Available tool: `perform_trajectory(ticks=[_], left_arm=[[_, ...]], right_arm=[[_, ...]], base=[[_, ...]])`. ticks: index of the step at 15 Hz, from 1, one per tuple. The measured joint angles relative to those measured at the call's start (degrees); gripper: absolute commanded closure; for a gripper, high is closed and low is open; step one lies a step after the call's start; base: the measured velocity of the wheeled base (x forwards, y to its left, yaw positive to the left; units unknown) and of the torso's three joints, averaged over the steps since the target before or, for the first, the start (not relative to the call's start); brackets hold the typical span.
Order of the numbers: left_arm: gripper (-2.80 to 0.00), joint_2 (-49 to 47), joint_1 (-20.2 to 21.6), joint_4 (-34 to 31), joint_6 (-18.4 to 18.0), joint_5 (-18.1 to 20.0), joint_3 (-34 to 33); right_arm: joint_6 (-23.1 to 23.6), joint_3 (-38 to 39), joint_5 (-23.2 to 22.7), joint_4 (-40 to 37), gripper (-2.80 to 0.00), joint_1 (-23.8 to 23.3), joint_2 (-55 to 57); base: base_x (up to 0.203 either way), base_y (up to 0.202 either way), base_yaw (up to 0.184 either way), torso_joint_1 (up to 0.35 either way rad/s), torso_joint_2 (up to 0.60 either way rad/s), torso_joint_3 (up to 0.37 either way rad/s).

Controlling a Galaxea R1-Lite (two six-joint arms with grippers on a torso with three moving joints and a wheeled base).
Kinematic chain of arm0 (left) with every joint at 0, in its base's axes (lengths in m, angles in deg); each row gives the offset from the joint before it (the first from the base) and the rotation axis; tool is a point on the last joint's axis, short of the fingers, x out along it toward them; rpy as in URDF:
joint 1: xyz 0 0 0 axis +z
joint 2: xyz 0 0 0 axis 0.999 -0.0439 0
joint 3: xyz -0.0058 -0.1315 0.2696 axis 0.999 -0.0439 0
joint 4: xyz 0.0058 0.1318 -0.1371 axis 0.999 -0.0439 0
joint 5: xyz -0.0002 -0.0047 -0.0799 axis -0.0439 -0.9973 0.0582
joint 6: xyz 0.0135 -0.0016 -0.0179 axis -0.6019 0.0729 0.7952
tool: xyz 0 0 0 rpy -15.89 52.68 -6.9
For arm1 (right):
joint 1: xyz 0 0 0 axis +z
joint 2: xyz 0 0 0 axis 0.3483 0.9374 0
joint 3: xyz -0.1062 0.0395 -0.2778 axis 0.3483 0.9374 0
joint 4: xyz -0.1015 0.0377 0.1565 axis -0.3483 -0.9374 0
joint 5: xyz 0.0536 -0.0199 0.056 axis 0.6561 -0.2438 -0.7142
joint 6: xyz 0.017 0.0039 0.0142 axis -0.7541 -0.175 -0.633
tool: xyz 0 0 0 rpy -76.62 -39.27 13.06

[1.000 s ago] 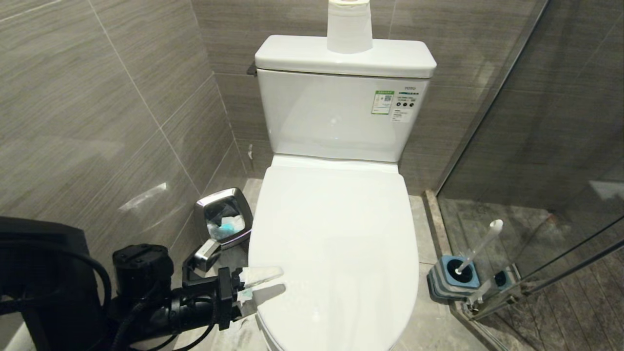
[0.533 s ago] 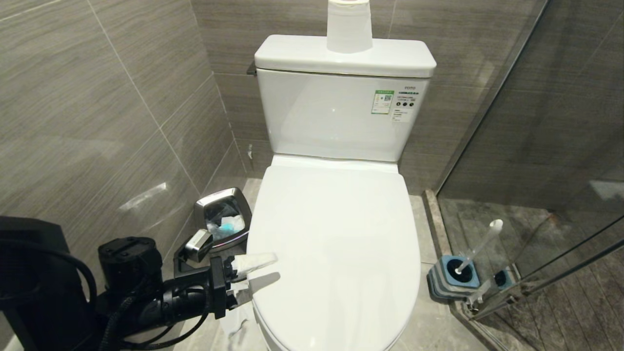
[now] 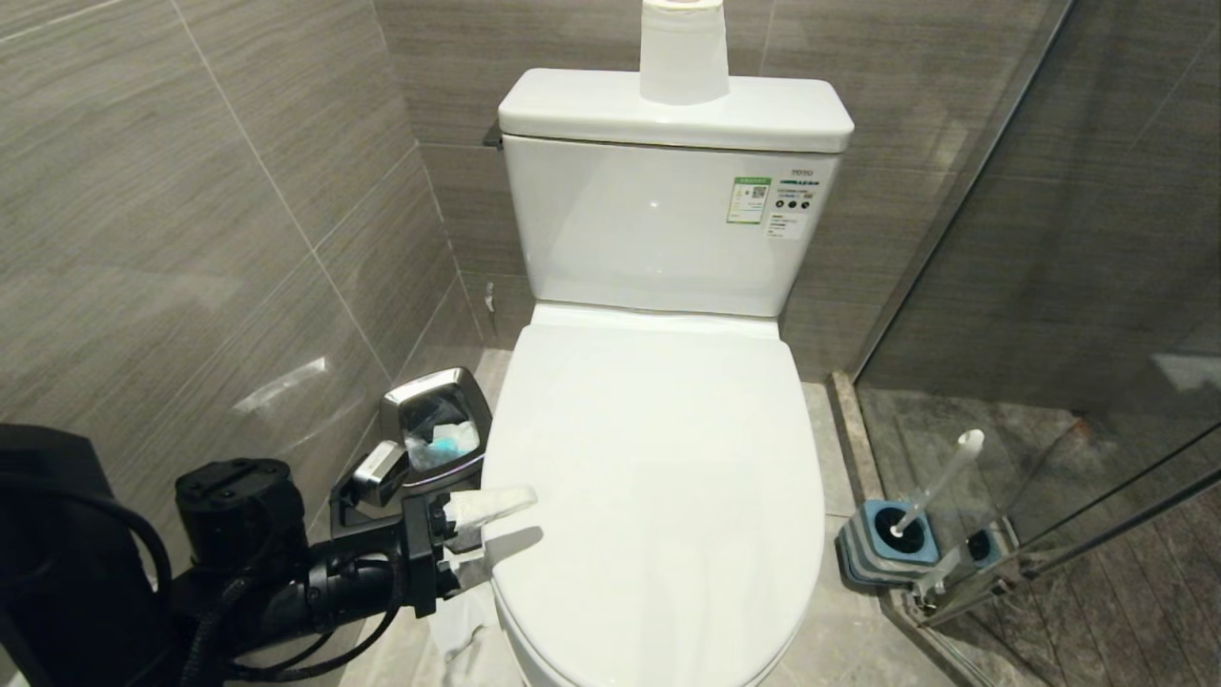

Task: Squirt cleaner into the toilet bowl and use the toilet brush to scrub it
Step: Use the left hand to lift the toilet lid slightly

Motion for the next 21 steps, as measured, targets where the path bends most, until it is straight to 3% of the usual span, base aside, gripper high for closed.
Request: perform_trajectory(ticks=[8, 16, 21], left_arm=[[-2.8, 3.92, 2.15, -0.06, 10.22, 0.23, 2.46], [-2.8, 7.0, 2.57, 0.0, 17.77, 0.0, 5.84], [-2.8, 7.91, 2.57, 0.05, 18.47, -0.17, 6.89]], right_arm=[[-0.01, 0.0, 0.01, -0.05, 0.0, 0.02, 0.0], [-0.01, 0.0, 0.0, -0.05, 0.0, 0.0, 0.0], [-0.01, 0.0, 0.01, -0.01, 0.0, 0.0, 0.0]], base=[[0.0, 0.0, 0.0, 0.0, 0.0, 0.0], [0.0, 0.0, 0.0, 0.0, 0.0, 0.0], [0.0, 0.0, 0.0, 0.0, 0.0, 0.0]])
